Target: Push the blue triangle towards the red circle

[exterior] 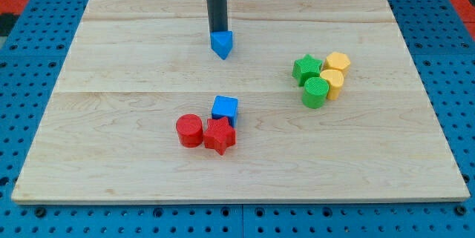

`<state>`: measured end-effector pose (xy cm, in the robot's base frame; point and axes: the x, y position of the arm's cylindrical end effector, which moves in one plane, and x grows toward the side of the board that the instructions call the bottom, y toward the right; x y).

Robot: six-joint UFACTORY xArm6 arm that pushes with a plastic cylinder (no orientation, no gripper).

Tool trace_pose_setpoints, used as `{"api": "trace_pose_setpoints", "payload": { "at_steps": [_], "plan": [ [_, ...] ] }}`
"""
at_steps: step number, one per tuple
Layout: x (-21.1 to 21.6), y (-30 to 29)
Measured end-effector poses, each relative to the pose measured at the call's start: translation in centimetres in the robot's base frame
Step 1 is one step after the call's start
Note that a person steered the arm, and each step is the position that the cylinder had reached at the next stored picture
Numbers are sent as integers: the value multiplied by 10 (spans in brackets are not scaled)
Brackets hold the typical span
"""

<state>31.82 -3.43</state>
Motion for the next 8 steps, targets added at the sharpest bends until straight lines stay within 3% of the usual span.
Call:
{"api": "trace_pose_setpoints", "payload": {
  "at_steps": [2, 3, 4, 6, 8],
  "plan": [
    [50, 0],
    [23, 35],
    [29, 48],
    [83, -7],
    [81, -59]
  ]
}}
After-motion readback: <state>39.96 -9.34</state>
